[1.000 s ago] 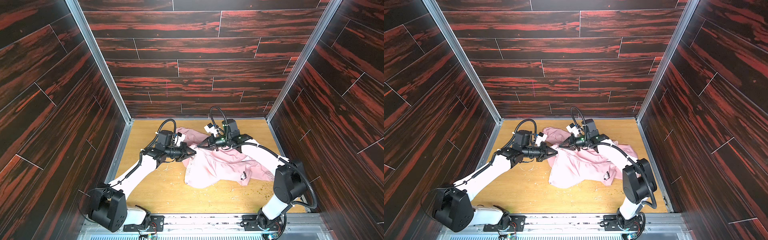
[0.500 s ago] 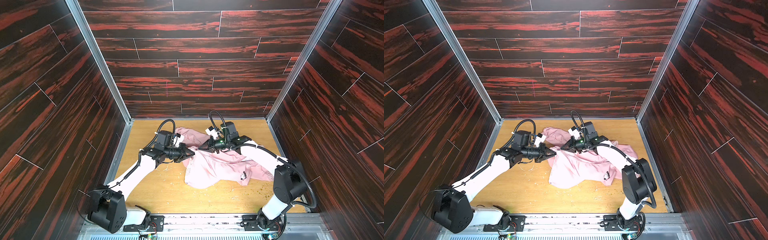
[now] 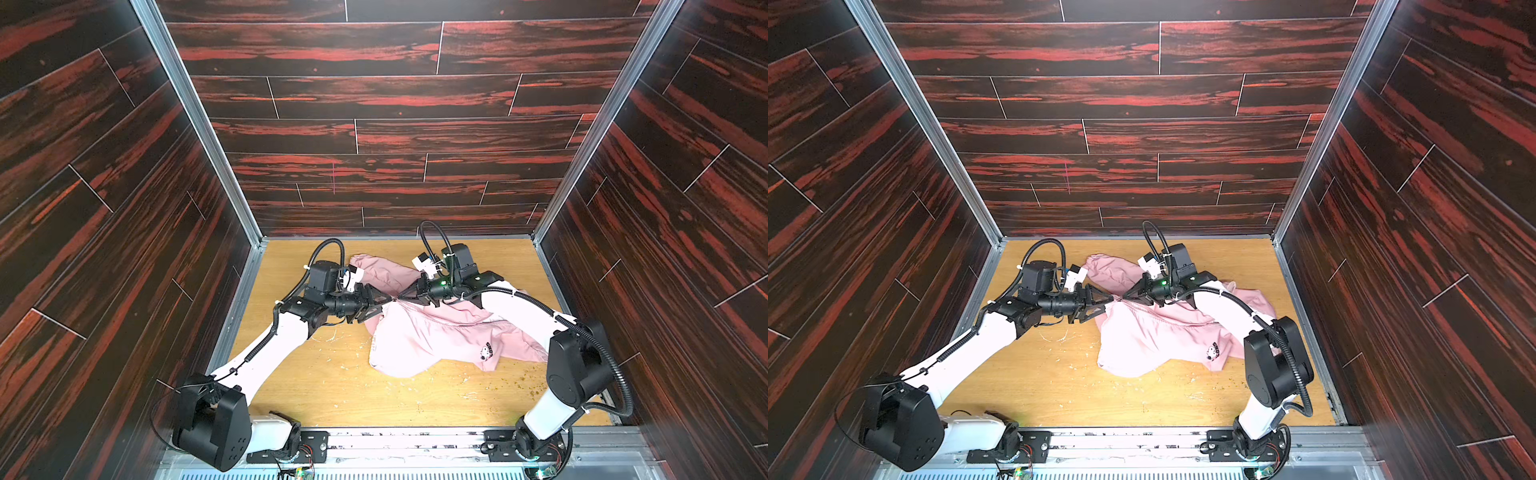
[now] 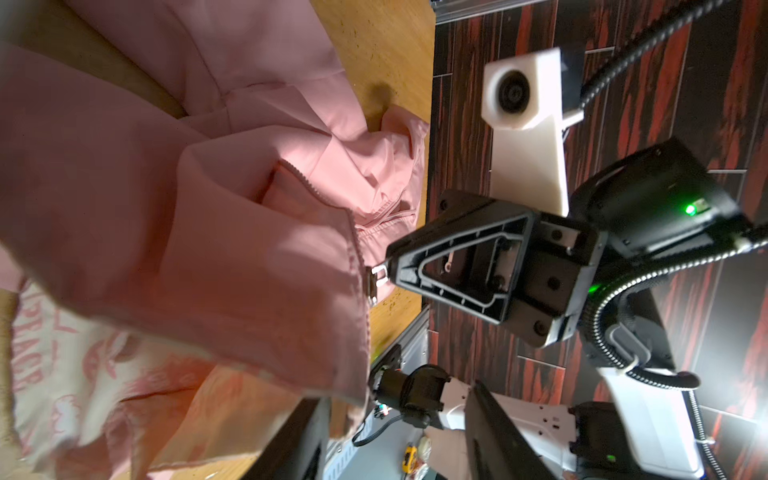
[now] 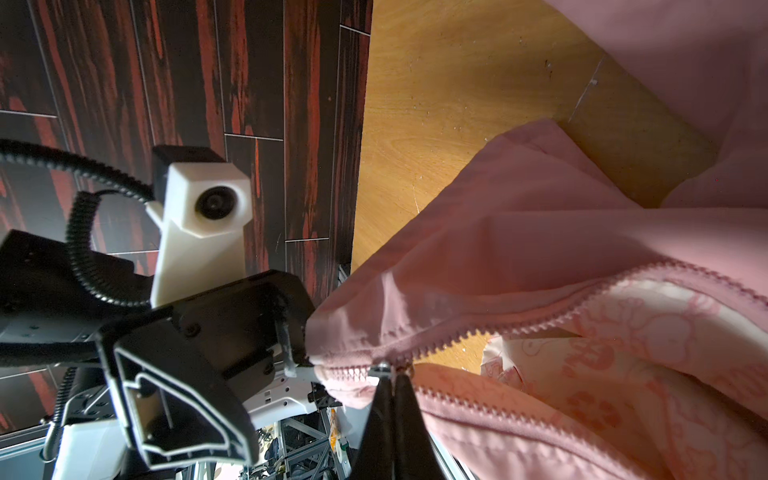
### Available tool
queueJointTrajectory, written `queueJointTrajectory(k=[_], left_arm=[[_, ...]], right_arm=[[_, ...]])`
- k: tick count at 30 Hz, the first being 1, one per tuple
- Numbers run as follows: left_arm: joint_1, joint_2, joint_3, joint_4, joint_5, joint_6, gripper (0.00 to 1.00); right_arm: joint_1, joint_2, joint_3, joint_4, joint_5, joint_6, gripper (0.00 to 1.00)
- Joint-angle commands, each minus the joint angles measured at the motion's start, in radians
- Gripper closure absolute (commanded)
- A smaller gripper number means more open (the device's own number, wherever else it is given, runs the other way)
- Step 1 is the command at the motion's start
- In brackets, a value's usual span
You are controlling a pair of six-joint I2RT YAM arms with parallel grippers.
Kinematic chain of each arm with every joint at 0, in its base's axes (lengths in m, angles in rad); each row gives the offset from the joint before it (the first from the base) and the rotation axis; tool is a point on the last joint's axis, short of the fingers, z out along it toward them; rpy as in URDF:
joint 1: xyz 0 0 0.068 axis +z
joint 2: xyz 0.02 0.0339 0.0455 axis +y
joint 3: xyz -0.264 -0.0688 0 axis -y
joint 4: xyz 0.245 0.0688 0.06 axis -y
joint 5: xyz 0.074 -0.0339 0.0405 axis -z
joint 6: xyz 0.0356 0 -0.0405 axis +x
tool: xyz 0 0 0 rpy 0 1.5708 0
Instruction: Zip up the jacket
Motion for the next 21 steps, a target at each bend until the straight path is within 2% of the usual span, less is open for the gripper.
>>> queueJointTrajectory(k=[1,5,7,12,14,21], left_arm=[[0.005,0.01,-0.02,0.072,-0.003,-0.046,0.45],[0.005,0.026,-0.021,0.102,-0.009,-0.068,0.48],[0.005,0.028,-0.024,0.105,-0.007,-0.069,0.58],[0.005,0.029,-0.03,0.102,0.001,-0.07,0.92],[0.005,0.031,-0.027,0.088,-0.006,-0.064,1.0],[0.008,0.037,0.025,-0.082,-0.084,0.036,1.0]], right_arm=[[0.004,-0.023,0.01,-0.005,-0.021,-0.007,1.0],[0.006,-0.027,0.004,-0.005,-0.022,-0.008,1.0],[0.006,-0.027,0.004,-0.009,-0.021,-0.01,1.0],[0.006,-0.032,0.001,-0.013,-0.009,-0.011,1.0],[0.006,-0.034,0.0,-0.014,-0.001,-0.011,1.0],[0.005,-0.039,0.019,-0.091,0.082,-0.044,1.0]])
